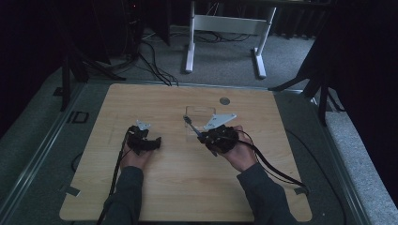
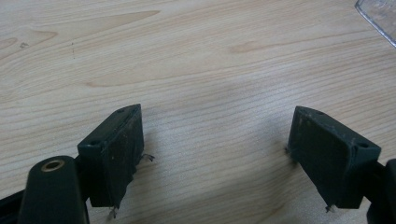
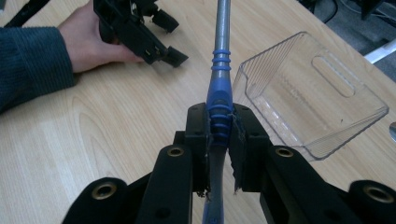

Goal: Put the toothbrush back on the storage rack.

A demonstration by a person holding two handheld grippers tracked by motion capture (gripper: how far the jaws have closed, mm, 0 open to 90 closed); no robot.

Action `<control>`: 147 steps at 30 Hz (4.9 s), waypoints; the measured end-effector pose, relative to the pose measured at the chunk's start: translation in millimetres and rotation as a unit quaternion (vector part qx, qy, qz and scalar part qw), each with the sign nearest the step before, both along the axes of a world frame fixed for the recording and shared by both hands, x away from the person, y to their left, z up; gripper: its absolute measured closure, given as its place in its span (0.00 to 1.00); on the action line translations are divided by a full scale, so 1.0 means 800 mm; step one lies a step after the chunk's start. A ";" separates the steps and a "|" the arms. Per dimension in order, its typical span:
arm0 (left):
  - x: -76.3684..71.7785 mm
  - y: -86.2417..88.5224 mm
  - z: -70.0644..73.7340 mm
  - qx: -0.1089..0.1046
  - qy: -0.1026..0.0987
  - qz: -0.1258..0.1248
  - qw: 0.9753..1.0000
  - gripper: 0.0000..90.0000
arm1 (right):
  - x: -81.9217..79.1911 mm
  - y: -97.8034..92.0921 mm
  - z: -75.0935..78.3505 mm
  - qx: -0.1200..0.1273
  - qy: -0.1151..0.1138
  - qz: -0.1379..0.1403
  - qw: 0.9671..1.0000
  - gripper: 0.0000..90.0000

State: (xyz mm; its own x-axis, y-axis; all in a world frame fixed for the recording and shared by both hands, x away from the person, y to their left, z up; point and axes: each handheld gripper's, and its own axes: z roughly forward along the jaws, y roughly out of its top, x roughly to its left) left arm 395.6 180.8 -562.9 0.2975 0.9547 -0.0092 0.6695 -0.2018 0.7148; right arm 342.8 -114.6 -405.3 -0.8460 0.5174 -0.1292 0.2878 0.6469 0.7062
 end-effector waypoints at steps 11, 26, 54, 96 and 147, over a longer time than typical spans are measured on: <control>0.000 0.000 0.000 0.000 -0.001 0.000 1.000 0.21 | 0.002 -0.006 0.009 0.022 -0.011 -0.013 1.000 0.87; 0.000 0.000 0.000 0.000 -0.001 0.000 1.000 0.21 | 0.006 -0.013 0.018 0.046 -0.026 -0.025 0.998 0.87; 0.000 0.000 0.000 -0.001 0.000 0.001 1.000 0.21 | 0.014 -0.022 0.029 0.099 -0.044 -0.046 0.993 0.87; 0.000 0.000 0.000 -0.001 0.000 0.001 1.000 0.21 | 0.037 -0.030 0.038 0.161 -0.059 -0.083 0.982 0.87; 0.000 0.000 0.000 -0.001 -0.001 0.001 1.000 0.21 | 0.077 -0.040 0.037 0.196 -0.070 -0.118 0.971 0.87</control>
State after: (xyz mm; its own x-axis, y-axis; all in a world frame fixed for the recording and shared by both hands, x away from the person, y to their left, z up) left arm 395.8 180.5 -563.0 0.2954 0.9553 -0.0110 0.6693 -0.1987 0.7160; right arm 404.5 -146.6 -375.8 -0.6856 0.7279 0.0110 0.2788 0.2486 0.9276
